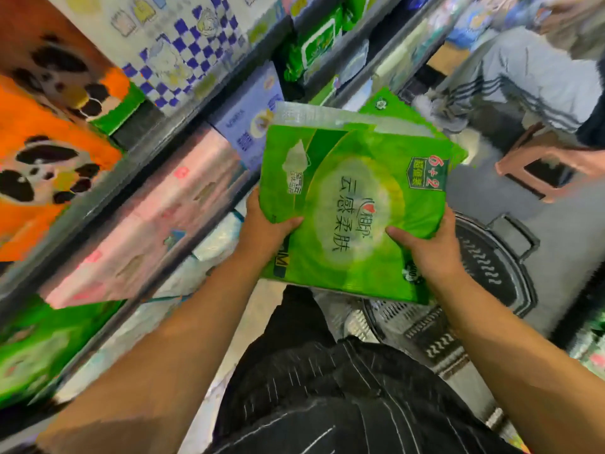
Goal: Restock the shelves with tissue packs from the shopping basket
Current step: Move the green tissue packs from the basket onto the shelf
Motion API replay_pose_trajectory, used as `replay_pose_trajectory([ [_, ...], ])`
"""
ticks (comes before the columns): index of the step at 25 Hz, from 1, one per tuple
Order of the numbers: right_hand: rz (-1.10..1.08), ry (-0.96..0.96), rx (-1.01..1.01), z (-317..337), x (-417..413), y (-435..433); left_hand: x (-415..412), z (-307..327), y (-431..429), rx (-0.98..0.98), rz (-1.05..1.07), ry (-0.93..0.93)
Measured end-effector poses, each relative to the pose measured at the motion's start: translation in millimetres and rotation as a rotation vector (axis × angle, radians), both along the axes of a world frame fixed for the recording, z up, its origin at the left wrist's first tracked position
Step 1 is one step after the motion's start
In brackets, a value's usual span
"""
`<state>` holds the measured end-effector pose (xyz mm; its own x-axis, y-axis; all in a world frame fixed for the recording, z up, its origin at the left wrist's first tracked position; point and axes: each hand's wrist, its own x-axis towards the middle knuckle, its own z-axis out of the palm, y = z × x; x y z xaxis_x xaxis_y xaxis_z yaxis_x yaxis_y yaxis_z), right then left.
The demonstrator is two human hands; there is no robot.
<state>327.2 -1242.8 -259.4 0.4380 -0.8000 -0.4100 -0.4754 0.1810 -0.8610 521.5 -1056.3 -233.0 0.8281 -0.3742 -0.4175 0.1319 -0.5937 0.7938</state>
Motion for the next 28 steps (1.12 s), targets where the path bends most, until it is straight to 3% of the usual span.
replay_pose_trajectory([
  [12,0.574,-0.180,-0.154,101,12,129,-121,84,206,-0.126,0.589,-0.187],
  [20,0.793,-0.425,-0.256,194,29,271,-170,171,357,-0.193,0.812,-0.395],
  [28,0.936,-0.635,-0.203,271,20,406,-217,247,490,-0.217,0.904,-0.627],
])
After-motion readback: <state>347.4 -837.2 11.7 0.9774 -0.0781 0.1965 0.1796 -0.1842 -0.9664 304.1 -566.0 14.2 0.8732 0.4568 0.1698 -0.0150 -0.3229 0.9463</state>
